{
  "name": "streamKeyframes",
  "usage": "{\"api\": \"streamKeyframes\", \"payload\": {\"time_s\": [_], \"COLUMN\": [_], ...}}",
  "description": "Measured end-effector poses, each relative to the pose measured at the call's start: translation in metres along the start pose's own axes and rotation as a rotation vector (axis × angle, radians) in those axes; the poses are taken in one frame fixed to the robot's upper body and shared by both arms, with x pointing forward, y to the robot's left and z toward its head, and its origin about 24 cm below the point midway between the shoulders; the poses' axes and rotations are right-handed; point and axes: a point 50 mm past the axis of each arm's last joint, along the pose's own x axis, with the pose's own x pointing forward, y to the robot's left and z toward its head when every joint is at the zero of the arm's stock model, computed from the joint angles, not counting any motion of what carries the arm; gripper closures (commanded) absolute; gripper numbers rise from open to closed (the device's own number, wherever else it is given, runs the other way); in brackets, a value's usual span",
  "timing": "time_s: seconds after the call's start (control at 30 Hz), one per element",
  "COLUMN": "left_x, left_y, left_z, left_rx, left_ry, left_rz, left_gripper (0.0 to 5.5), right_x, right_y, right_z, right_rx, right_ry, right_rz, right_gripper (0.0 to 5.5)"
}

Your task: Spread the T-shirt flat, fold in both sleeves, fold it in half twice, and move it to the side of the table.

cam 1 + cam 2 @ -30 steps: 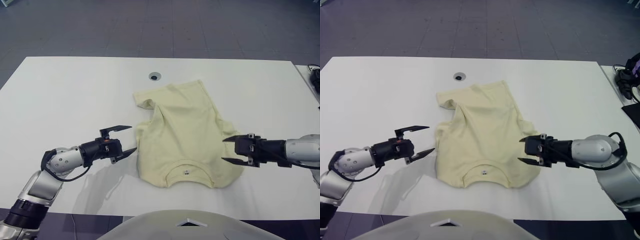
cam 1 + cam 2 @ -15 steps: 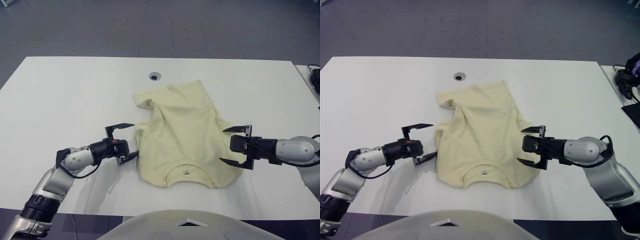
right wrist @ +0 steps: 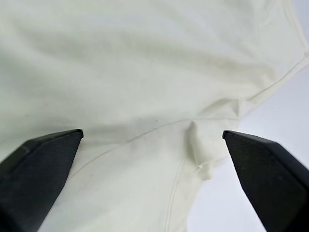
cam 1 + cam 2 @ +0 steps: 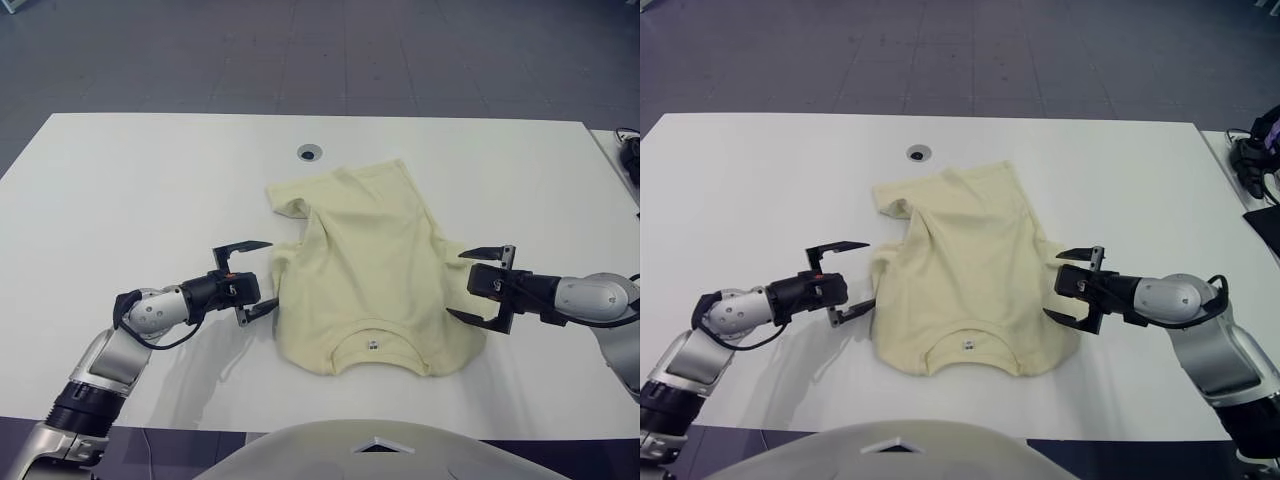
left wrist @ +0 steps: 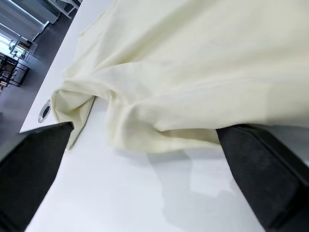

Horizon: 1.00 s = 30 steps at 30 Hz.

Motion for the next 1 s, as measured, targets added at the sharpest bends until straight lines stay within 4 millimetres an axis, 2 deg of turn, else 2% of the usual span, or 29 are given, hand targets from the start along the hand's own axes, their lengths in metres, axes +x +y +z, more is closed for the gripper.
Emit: {"api": "streamKeyframes", "payload": {"time_s": [0.13,0.27,0.43,0.57,0.67,0.83,0.9,1.0], "left_x": [0.003,0.001,-0.032,-0.051,-0.065,-0.098,-0.103,-0.101], "left_y": [0.0,-0.001,-0.001,0.003,0.002,-0.008,-0.008,-0.001], "left_z": [-0.001,-0.002,-0.013,-0.02,-0.021,-0.02,-0.021,-0.021], "left_rx": [0.016,0.021,0.0,-0.011,-0.036,-0.117,-0.136,-0.136], "left_ry": [0.0,0.013,0.112,0.166,0.197,0.283,0.31,0.322], "left_rz": [0.003,-0.004,-0.048,-0.095,-0.158,-0.355,-0.394,-0.383], "left_gripper": [0.1,0.1,0.1,0.1,0.1,0.1,0.1,0.1], "right_x": [0.001,0.004,0.005,0.003,0.0,-0.006,-0.007,-0.01], "right_y": [0.0,-0.01,-0.016,-0.011,-0.001,0.032,0.033,0.025], "right_z": [-0.002,-0.014,-0.023,-0.025,-0.02,0.009,0.02,0.027], "right_rx": [0.003,0.037,0.069,0.125,0.169,0.211,0.204,0.201], "right_ry": [0.005,0.052,0.08,0.077,0.059,-0.031,-0.068,-0.085], "right_rz": [-0.007,-0.103,-0.17,-0.185,-0.118,0.14,0.159,0.133], "right_gripper": [0.12,0.12,0.12,0.12,0.12,0.12,0.12,0.12]}}
